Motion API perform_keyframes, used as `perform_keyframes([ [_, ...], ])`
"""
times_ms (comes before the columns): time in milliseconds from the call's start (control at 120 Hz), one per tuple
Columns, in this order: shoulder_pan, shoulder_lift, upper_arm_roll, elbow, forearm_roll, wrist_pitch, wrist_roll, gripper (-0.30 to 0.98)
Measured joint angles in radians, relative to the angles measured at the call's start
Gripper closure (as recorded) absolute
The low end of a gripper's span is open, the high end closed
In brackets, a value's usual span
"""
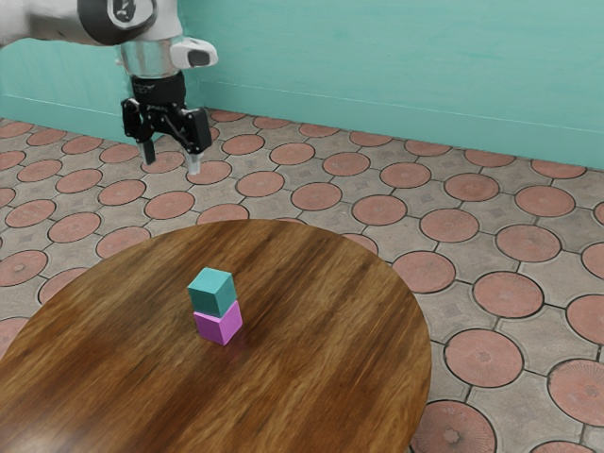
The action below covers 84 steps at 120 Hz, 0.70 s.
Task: Pick up the blue block with one arm, and put the blue block on the table with one arm
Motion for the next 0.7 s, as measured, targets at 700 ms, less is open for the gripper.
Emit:
perform_keyframes([
  [700, 0.042, 0.021, -0.041, -0.524, 0.023, 0.582, 0.045, 0.00],
])
